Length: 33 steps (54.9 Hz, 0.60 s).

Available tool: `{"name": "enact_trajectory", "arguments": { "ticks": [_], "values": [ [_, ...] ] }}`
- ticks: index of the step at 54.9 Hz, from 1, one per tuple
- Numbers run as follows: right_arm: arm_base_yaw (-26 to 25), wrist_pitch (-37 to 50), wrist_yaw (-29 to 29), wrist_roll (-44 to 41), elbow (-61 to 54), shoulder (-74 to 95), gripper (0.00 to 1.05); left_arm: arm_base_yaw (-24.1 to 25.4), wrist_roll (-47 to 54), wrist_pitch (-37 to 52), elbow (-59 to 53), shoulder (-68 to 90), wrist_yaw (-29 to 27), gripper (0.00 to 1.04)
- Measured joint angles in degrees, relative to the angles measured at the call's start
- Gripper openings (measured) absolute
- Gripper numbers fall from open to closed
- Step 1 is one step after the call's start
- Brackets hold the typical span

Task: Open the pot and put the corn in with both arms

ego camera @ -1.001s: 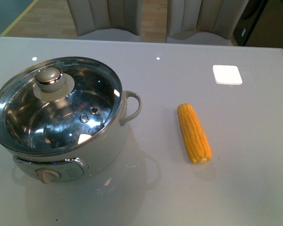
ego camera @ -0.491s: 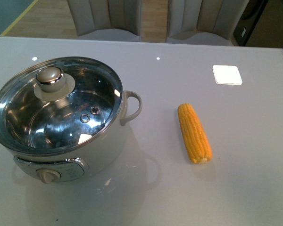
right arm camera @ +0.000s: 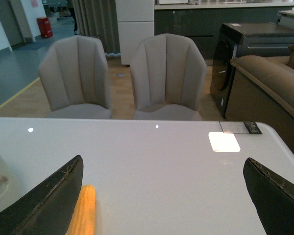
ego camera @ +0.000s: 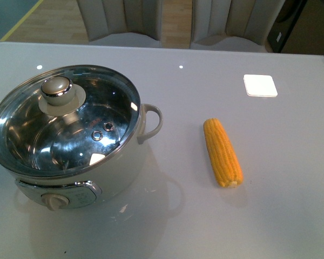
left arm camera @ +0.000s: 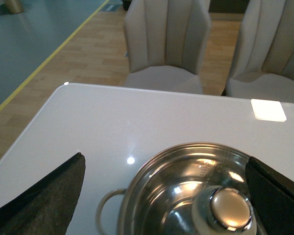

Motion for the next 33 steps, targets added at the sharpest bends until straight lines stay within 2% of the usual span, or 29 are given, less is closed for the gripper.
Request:
{"name": "enact_trajectory", "arguments": {
  "ticks": [10,33],
  "values": [
    [0.0,0.0,0.0,0.0,0.0,0.0,0.96,-3.0,0.2,9.0,6.2,16.2,-0.3,0.98],
    [0.0,0.0,0.0,0.0,0.0,0.0,0.96,-6.4,-0.1,16.1,11.0,33.0,-2.1,0.98]
  ]
}}
